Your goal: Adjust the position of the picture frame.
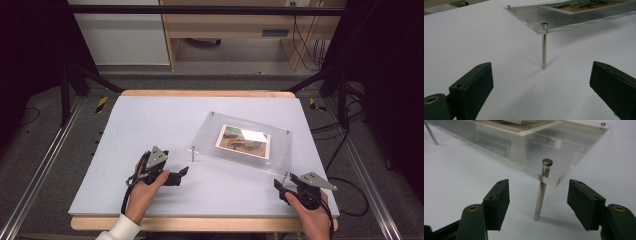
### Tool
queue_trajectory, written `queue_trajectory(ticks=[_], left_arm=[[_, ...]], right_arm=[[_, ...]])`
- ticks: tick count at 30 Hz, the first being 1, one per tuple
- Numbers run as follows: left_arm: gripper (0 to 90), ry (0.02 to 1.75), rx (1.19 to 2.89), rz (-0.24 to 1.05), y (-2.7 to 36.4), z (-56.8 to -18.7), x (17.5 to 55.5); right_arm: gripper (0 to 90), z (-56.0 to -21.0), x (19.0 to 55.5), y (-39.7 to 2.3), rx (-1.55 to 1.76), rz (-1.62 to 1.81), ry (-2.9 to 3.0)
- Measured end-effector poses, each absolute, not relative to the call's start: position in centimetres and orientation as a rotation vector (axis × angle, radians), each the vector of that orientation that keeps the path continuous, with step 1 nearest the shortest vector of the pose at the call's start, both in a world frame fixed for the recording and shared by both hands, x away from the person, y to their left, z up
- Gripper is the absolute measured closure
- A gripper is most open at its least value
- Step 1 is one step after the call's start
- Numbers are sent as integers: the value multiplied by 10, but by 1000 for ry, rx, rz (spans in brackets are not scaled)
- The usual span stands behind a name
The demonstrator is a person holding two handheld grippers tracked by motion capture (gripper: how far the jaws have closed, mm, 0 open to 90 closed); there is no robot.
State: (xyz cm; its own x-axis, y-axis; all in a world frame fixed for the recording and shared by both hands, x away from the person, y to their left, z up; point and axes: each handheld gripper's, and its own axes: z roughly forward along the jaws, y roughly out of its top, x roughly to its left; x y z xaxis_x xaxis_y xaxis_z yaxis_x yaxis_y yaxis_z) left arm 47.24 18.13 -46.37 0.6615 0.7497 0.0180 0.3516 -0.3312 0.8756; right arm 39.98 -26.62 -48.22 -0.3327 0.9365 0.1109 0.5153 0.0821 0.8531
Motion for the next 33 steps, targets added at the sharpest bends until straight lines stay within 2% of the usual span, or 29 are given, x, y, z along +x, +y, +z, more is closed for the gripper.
queue_trajectory(ticks=[4,6,7,8,15,18,28,33], left_arm=[[48,852,1942,533,179,-464,472],[50,848,1948,531,178,-464,471],[50,844,1949,529,176,-465,471],[50,843,1953,530,176,-465,471],[85,818,1953,508,170,-466,470],[136,812,1960,510,168,-465,470],[247,816,1947,528,158,-467,479],[376,838,1947,535,152,-471,495]], right_arm=[[473,-483,406,-268,1443,1195,1883],[584,-484,408,-270,1446,1225,1876],[584,-484,408,-270,1446,1225,1876],[636,-484,408,-271,1448,1241,1873],[815,-486,414,-271,1449,1305,1879],[845,-485,415,-273,1459,1315,1874],[845,-480,419,-278,1494,1373,1833],[841,-478,422,-282,1522,1399,1815]])
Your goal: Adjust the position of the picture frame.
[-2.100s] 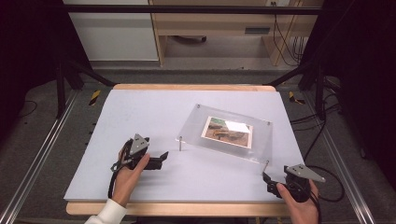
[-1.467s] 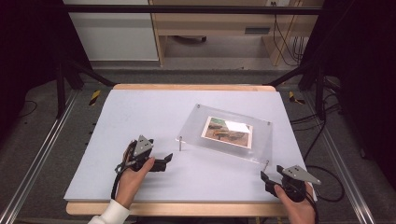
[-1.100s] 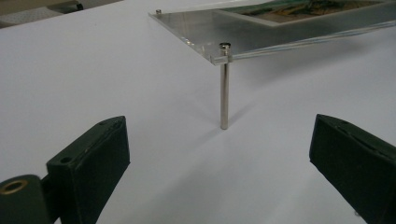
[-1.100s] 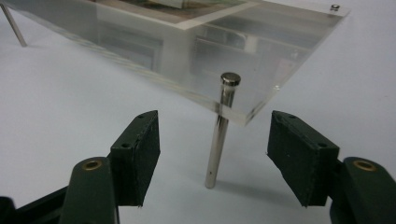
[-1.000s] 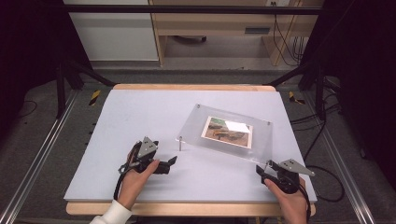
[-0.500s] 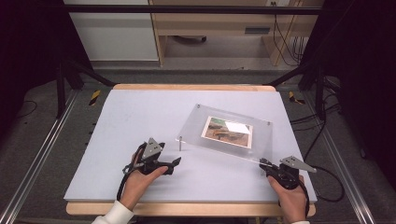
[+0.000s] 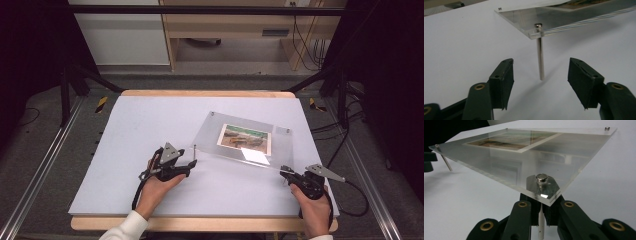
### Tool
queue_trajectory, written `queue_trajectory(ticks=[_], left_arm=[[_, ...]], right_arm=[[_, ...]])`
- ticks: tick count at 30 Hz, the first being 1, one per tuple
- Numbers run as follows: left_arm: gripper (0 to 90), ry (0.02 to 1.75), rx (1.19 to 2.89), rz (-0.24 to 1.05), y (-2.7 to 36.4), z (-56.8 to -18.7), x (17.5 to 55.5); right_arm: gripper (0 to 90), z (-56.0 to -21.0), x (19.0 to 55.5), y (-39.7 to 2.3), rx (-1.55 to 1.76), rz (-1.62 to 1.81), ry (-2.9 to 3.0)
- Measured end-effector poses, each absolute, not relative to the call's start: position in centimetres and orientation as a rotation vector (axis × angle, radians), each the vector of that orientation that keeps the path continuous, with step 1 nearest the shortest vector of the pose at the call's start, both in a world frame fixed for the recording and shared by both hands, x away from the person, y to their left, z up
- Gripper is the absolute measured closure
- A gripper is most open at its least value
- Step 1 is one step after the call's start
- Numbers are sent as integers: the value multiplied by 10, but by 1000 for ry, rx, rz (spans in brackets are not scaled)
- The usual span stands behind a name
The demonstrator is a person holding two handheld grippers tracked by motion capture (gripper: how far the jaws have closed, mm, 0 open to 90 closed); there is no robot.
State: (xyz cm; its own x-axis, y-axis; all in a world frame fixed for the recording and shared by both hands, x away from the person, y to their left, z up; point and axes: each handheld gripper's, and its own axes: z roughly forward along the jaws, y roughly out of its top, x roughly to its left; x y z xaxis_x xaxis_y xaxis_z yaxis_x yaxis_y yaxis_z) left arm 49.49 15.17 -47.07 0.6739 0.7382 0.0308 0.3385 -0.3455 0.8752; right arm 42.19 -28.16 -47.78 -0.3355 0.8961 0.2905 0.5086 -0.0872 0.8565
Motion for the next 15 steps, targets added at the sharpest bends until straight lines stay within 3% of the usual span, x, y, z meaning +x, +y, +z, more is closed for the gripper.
queue_trajectory(ticks=[5,15], left_arm=[[556,841,1921,513,144,-473,510],[740,853,1807,478,135,-474,520]], right_arm=[[835,-476,424,-285,1558,1432,1801],[833,-476,425,-286,1576,1451,1796]])
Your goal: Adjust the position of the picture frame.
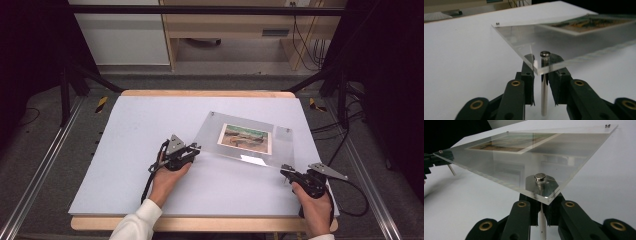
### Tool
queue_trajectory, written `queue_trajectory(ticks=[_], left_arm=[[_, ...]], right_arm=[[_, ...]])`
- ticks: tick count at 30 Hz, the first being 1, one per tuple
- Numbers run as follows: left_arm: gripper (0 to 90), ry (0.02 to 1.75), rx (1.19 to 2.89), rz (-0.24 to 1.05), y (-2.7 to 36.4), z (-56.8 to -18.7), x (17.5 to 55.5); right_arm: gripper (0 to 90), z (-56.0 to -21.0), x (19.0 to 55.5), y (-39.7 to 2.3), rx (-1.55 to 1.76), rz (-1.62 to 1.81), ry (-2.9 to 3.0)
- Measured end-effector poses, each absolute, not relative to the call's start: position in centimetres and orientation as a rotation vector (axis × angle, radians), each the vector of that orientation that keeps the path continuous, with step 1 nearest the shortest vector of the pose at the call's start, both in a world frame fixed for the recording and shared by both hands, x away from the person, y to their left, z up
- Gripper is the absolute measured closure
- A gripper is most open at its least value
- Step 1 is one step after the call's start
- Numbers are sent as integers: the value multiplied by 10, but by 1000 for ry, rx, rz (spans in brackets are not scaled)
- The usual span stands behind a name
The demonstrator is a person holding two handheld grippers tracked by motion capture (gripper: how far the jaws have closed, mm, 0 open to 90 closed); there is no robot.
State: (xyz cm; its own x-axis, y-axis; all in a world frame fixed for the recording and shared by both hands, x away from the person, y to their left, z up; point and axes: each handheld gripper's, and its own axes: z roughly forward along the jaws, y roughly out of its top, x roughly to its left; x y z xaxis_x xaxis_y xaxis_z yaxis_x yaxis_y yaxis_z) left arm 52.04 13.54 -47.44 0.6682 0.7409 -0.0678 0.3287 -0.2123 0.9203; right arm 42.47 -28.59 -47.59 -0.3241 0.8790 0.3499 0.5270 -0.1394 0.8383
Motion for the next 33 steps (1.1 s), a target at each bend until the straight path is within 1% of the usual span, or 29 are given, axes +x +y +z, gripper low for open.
queue_trajectory(ticks=[1,2,4,8,11,13,15,18,23,25,26,29,33], left_arm=[[784,860,1785,467,136,-474,521],[784,860,1777,455,136,-474,522],[836,859,1779,444,135,-474,521],[839,868,1780,438,135,-474,521],[839,880,1784,428,135,-473,521],[839,880,1783,429,135,-472,521],[840,881,1782,430,134,-470,522],[840,880,1787,429,134,-468,523],[826,881,1804,417,134,-466,525],[765,889,1804,410,133,-467,527],[765,887,1803,404,133,-466,528],[833,872,1808,406,132,-466,529],[841,860,1800,407,132,-462,526]], right_arm=[[833,-476,425,-286,1575,1456,1793],[833,-476,425,-286,1575,1456,1793],[834,-476,425,-286,1566,1447,1796],[823,-477,425,-285,1556,1431,1802],[744,-476,425,-280,1520,1381,1808],[742,-475,425,-278,1507,1376,1803],[765,-472,424,-278,1480,1374,1796],[845,-471,423,-281,1485,1381,1774],[847,-471,424,-282,1494,1376,1779],[848,-472,424,-281,1499,1370,1784],[848,-472,424,-281,1499,1370,1784],[848,-472,424,-281,1503,1367,1784],[848,-469,422,-281,1493,1358,1765]])
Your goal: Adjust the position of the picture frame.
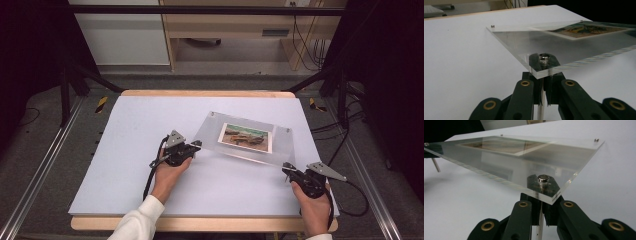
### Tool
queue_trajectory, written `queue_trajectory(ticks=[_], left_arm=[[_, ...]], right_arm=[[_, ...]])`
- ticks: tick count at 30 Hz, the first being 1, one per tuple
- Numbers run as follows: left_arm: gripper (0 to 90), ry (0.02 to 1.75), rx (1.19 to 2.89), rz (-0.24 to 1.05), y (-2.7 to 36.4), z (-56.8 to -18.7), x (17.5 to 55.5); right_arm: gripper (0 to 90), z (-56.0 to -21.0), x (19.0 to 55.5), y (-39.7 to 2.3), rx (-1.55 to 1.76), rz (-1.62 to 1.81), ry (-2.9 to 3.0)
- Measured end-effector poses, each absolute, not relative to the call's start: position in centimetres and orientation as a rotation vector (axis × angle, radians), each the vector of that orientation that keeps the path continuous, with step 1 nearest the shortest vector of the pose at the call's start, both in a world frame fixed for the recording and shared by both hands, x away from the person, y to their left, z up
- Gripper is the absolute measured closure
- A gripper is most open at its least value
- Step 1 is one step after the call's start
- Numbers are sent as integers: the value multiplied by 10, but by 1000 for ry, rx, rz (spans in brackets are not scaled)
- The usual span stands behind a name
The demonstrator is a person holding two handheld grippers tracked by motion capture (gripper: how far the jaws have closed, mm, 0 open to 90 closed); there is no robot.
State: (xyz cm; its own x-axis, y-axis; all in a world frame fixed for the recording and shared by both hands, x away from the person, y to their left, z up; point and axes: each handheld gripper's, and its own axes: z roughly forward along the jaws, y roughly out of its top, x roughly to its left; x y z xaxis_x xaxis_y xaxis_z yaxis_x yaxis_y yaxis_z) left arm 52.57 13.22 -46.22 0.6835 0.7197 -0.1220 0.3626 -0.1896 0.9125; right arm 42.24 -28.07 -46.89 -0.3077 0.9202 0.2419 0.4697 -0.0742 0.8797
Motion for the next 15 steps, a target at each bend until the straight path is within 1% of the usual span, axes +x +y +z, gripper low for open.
queue_trajectory(ticks=[3,7,12,15], left_arm=[[841,851,1772,384,135,-454,519],[839,863,1747,380,150,-440,511],[837,896,1722,427,176,-429,501],[833,914,1696,451,192,-425,494]], right_arm=[[849,-462,420,-280,1462,1357,1734],[849,-449,418,-273,1394,1378,1717],[845,-439,427,-252,1333,1387,1773],[845,-433,439,-239,1312,1396,1798]])
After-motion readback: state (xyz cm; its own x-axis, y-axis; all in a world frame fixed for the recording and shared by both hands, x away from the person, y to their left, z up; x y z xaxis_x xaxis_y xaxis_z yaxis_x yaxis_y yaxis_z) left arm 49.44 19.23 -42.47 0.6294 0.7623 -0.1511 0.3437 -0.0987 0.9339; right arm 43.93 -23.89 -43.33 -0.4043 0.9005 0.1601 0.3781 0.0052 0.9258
